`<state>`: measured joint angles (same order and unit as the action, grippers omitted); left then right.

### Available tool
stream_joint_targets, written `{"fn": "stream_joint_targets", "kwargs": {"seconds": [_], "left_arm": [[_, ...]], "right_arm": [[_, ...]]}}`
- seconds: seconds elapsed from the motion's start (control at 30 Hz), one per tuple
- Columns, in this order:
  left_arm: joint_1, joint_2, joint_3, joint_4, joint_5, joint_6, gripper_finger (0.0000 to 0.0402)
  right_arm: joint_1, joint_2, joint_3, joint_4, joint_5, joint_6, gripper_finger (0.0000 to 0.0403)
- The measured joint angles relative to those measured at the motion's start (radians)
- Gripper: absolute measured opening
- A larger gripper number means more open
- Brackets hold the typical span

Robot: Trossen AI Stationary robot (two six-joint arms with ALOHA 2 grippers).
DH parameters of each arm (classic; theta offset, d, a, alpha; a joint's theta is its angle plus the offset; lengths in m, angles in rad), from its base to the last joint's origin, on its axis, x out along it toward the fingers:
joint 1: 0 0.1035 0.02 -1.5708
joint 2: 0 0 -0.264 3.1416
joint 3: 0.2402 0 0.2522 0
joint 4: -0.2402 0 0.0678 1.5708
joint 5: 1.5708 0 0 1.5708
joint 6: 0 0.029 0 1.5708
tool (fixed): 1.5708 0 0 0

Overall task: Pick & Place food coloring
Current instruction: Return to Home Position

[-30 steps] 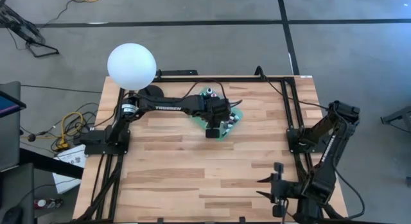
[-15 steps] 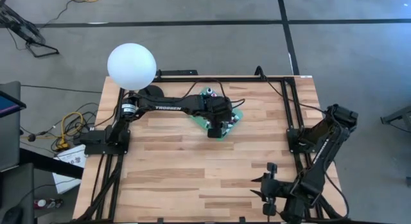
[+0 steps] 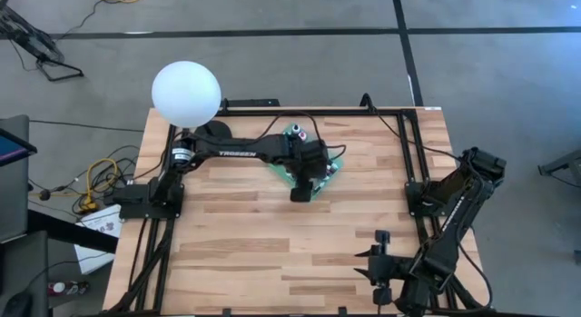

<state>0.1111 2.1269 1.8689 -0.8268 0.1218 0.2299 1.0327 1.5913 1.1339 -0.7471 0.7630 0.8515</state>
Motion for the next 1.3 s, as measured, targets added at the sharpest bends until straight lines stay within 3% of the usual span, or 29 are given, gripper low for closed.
{"fn": "stream_joint_targets", "kwargs": {"seconds": [0.23,0.57,0.73,0.9,1.0,1.1,1.3], "left_arm": [[-0.037,-0.034,0.057,0.001,0.133,-0.012,0.0165],[-0.121,-0.189,0.058,0.0,0.124,-0.036,0.0165],[-0.199,-0.291,0.058,0.003,0.067,-0.058,0.0165],[-0.275,-0.357,0.059,0.093,0.078,-0.133,0.0165],[-0.313,-0.373,0.059,0.119,0.064,-0.094,0.0165],[-0.347,-0.382,0.059,0.118,-0.032,-0.011,0.0165],[-0.412,-0.382,0.059,0.12,-0.494,0.007,0.0165]], "right_arm": [[-0.003,0.0,0.0,0.0,0.0,-0.11,0.0151],[0.001,-0.009,0.0,-0.027,0.001,-0.154,0.0148],[0.001,-0.009,0.0,-0.024,0.025,-0.191,0.0144],[-0.014,-0.009,0.014,-0.004,0.082,-0.206,0.0141],[-0.035,-0.009,0.048,0.0,0.085,-0.22,0.0141],[-0.051,-0.009,0.087,0.001,0.083,-0.274,0.0142],[-0.046,-0.008,0.138,0.001,0.155,-0.387,0.0142]]}}
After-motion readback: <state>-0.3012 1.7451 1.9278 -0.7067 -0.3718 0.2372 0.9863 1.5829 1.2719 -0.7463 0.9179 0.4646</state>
